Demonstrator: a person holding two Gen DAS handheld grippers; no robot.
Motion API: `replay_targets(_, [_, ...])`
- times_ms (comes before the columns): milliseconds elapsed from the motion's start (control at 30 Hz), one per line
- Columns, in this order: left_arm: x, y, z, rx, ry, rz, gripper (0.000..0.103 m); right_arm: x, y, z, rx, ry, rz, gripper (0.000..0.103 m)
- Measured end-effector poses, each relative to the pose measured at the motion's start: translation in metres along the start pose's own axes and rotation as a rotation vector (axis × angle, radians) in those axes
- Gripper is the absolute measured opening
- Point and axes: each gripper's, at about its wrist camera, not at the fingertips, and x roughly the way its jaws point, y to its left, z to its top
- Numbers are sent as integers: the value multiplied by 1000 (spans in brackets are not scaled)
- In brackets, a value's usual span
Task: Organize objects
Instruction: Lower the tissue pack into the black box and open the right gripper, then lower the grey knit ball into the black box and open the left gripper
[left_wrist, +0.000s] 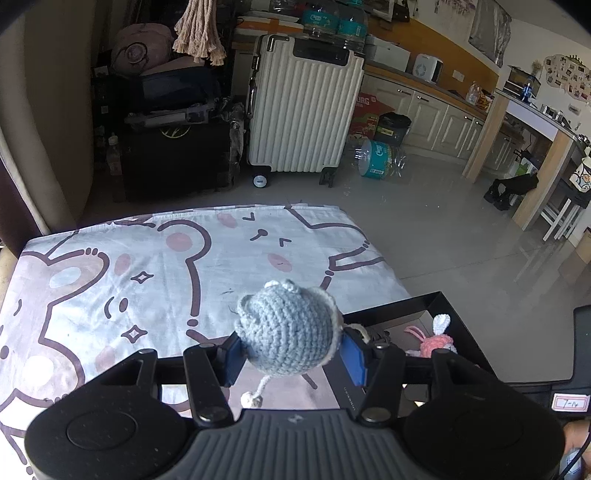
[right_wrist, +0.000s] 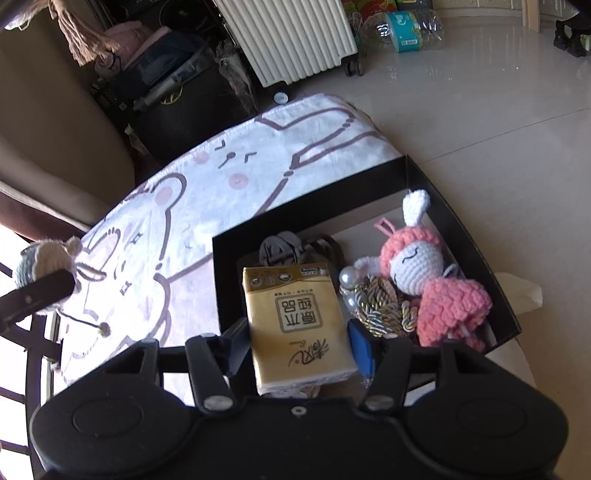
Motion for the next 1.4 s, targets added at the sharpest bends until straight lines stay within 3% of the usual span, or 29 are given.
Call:
replay_targets(133, [3,-8,1,19,-4,-5,54,12,-7,-3,30,12,1,60])
replay_targets(267, [7,-12,1,31,2,-6,54,20,-8,-5,7,38,-36,73])
replay_targets(533, [13,-21,5,2,-24,-56,54,-4,-5,4,-9,-20,-12,73])
replay_targets(1033, [71,-80,22,-13,40,-274,54,-13,-15,-4,-52,39,-58,72])
replay_targets(1400, [133,-120,29,40,118,-290,55,-8,-26,-1,-53,60,-62,72])
